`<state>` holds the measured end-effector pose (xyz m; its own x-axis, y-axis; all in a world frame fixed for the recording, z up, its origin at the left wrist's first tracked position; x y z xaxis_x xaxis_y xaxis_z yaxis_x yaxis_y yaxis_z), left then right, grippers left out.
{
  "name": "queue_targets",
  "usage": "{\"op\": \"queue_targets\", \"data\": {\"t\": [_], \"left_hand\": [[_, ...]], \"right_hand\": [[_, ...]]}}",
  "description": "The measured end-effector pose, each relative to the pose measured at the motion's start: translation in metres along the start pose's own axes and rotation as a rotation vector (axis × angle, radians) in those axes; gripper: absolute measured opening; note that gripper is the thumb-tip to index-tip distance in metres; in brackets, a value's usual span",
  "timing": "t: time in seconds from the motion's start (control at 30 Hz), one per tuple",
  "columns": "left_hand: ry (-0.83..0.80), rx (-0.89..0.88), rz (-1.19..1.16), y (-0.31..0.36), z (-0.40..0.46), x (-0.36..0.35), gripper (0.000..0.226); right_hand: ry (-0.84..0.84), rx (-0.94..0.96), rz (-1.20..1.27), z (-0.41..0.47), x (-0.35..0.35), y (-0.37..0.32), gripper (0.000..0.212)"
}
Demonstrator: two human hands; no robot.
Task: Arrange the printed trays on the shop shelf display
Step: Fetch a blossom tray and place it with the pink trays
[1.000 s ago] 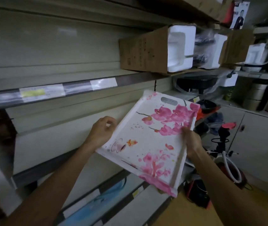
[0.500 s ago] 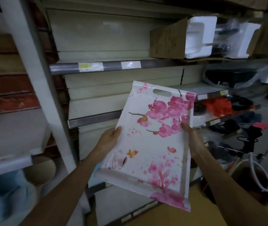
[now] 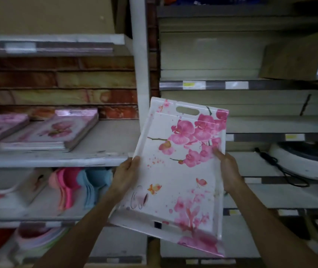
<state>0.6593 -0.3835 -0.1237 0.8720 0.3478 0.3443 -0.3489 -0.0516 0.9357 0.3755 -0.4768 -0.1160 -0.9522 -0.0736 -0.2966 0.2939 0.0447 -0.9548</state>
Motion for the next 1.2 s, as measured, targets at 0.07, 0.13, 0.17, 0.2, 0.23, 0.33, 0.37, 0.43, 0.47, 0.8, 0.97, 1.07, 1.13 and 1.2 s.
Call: {"op": "queue_targets", "data": {"t": [0.07,0.13,0.17,0.2,0.23,0.33,0.37,0.43,0.47,0.8,0.97,1.07,1.13,1.2], "left_hand": [[0.056,0.007,-0.020,-0.005,-0.008,0.029,0.039],[0.120,0.004,-0.020,-0.008,-0.017,0.059,0.029],[0.149,0.000,-0.010,-0.012,-0.019,0.074,0.031],[0.166,-0.006,0.002,-0.017,-0.021,0.088,0.034],[0.186,-0.016,0.016,-0.021,-0.024,0.104,0.037],[0.228,-0.005,0.014,-0.035,-0.030,0.150,0.040],[0.243,-0.007,0.006,-0.040,-0.030,0.167,0.042],[0.280,-0.003,0.024,-0.048,-0.033,0.200,0.043],[0.306,-0.003,0.039,-0.053,-0.032,0.218,0.043],[0.351,0.049,0.024,-0.112,-0.009,0.363,0.052],[0.378,0.056,-0.052,-0.113,0.008,0.401,0.032],[0.369,0.058,-0.102,-0.119,0.027,0.417,0.032],[0.374,0.067,-0.105,-0.122,0.043,0.428,0.034],[0.387,0.079,-0.109,-0.128,0.064,0.439,0.040]], "right_hand": [[-0.044,-0.005,-0.010,0.002,-0.032,0.005,0.031],[-0.083,-0.015,-0.019,0.004,-0.065,0.012,0.035],[-0.102,-0.019,-0.018,0.004,-0.082,0.016,0.036],[-0.122,-0.023,-0.020,0.003,-0.099,0.019,0.036],[-0.143,-0.029,-0.022,0.003,-0.115,0.022,0.037],[-0.205,-0.051,-0.022,0.000,-0.166,0.032,0.041],[-0.223,-0.052,-0.021,-0.002,-0.185,0.036,0.039],[-0.259,-0.043,-0.013,-0.005,-0.221,0.044,0.036],[-0.282,-0.040,-0.008,-0.007,-0.240,0.048,0.035],[-0.324,0.022,-0.108,-0.022,-0.391,0.092,0.024],[-0.305,0.064,-0.206,-0.017,-0.438,0.110,0.019],[-0.273,0.132,-0.290,-0.008,-0.458,0.117,0.019],[-0.252,0.175,-0.340,-0.001,-0.471,0.119,0.019],[-0.239,0.208,-0.390,0.008,-0.482,0.122,0.020]]}}
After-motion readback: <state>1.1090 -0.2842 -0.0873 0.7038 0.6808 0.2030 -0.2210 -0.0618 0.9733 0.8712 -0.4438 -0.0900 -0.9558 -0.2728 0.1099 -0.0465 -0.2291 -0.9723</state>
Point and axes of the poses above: each hand's wrist, its own z-axis towards the middle knuckle, its own x-axis out of the back of the hand, y = z × x, the point moved 1 cm from there along z, towards the middle knuckle, and after that the axes turned 3 degrees about -y, right-handed, at the moved point
